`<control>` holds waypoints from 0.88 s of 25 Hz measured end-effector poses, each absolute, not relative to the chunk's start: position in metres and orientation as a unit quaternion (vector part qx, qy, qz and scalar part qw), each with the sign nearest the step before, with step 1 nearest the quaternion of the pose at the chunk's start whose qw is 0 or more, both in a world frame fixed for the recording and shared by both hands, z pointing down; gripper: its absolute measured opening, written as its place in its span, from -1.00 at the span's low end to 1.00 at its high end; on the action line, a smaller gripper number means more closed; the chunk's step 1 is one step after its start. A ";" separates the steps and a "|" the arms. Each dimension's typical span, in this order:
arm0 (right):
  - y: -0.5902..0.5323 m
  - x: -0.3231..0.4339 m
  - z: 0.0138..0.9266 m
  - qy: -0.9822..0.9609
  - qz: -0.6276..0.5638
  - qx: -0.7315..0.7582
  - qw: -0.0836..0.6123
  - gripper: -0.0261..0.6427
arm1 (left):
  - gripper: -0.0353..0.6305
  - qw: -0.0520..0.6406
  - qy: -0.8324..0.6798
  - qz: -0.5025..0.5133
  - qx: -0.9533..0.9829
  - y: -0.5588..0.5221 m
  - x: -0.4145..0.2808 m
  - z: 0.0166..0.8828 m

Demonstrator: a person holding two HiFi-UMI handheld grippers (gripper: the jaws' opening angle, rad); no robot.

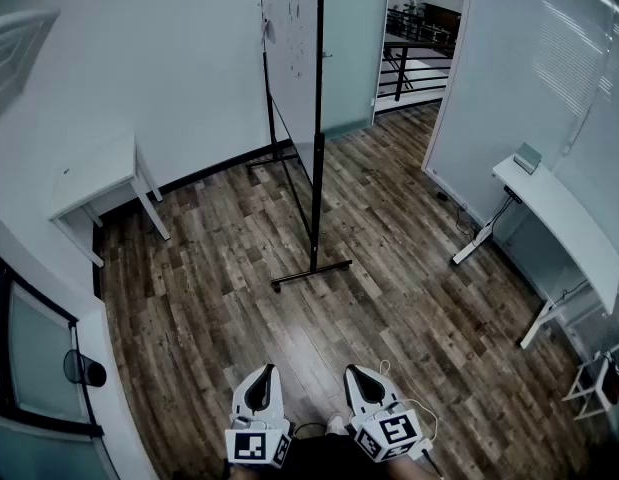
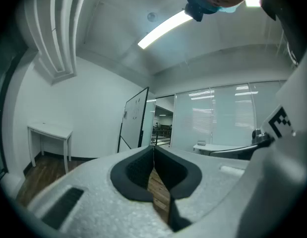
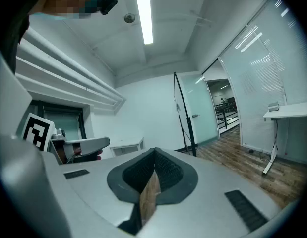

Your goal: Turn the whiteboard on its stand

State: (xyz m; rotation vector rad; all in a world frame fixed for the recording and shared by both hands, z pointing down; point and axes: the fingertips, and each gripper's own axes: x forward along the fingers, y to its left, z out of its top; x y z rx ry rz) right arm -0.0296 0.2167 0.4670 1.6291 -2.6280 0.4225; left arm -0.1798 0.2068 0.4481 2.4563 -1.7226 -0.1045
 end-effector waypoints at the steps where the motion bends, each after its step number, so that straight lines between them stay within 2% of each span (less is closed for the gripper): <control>1: 0.216 -0.029 0.466 -0.843 0.135 0.521 0.010 -0.89 | -0.84 0.070 -0.572 -0.034 0.816 0.206 -0.179 0.448; 22: 0.213 0.009 0.468 -0.852 0.136 0.506 0.002 -0.89 | -0.84 0.068 -0.583 -0.023 0.809 0.207 -0.136 0.451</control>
